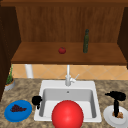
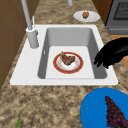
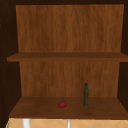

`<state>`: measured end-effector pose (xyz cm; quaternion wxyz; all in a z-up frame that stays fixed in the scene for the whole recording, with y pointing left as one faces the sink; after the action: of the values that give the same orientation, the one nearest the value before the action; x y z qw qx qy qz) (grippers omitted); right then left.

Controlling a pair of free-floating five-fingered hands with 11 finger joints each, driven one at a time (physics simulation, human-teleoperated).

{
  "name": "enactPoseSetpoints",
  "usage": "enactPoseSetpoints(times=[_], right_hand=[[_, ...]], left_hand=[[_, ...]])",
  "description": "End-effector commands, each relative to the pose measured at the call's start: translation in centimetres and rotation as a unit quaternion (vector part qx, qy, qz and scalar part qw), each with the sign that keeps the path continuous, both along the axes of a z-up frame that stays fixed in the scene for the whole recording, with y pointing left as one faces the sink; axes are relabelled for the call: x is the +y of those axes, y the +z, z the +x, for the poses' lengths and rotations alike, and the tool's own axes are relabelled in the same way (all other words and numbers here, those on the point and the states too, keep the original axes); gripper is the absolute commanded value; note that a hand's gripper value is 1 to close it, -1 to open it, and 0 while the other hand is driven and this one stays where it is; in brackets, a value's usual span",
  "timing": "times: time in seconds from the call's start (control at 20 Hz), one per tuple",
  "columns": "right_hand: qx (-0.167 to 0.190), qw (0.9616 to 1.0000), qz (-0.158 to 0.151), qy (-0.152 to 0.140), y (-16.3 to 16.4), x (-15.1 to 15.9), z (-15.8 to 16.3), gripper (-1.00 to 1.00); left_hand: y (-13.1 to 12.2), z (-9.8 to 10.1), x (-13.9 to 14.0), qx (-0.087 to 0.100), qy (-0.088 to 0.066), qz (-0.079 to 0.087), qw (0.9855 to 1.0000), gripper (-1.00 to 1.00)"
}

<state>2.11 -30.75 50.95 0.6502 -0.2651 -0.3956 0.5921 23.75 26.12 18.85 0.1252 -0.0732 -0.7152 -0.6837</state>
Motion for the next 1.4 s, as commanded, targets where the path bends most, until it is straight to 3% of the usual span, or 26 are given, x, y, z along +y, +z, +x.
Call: enactPoseSetpoints(times=[0.0, 0.45, 0.65, 1.1, 1.25, 1.35], right_hand=[[-0.007, 0.9995, 0.014, -0.027, -3.1, -2.1, 0.1, -1.0], [-0.009, 0.9994, 0.001, -0.035, -10.6, -5.6, 2.9, -1.0], [0.0, 0.9978, -0.035, -0.056, -13.9, -5.4, 5.3, -1.0], [-0.007, 0.9837, -0.078, -0.162, -20.1, -5.3, 5.8, -1.0], [-0.01, 0.9803, -0.089, -0.176, -22.2, -5.6, 5.9, -1.0], [-0.008, 0.9811, -0.1, -0.165, -23.7, -6.0, 7.6, -1.0]], left_hand=[[0.0, 0.0, 0.0, 0.0, 0.0, 0.0, 1.0, 0.0], [0.0, 0.0, 0.0, 0.0, 0.0, 0.0, 1.0, 0.0], [0.0, 0.0, 0.0, 0.0, 0.0, 0.0, 1.0, 0.0], [0.0, 0.0, 0.0, 0.0, 0.0, 0.0, 1.0, 0.0], [0.0, 0.0, 0.0, 0.0, 0.0, 0.0, 1.0, 0.0], [0.0, 0.0, 0.0, 0.0, 0.0, 0.0, 1.0, 0.0]])
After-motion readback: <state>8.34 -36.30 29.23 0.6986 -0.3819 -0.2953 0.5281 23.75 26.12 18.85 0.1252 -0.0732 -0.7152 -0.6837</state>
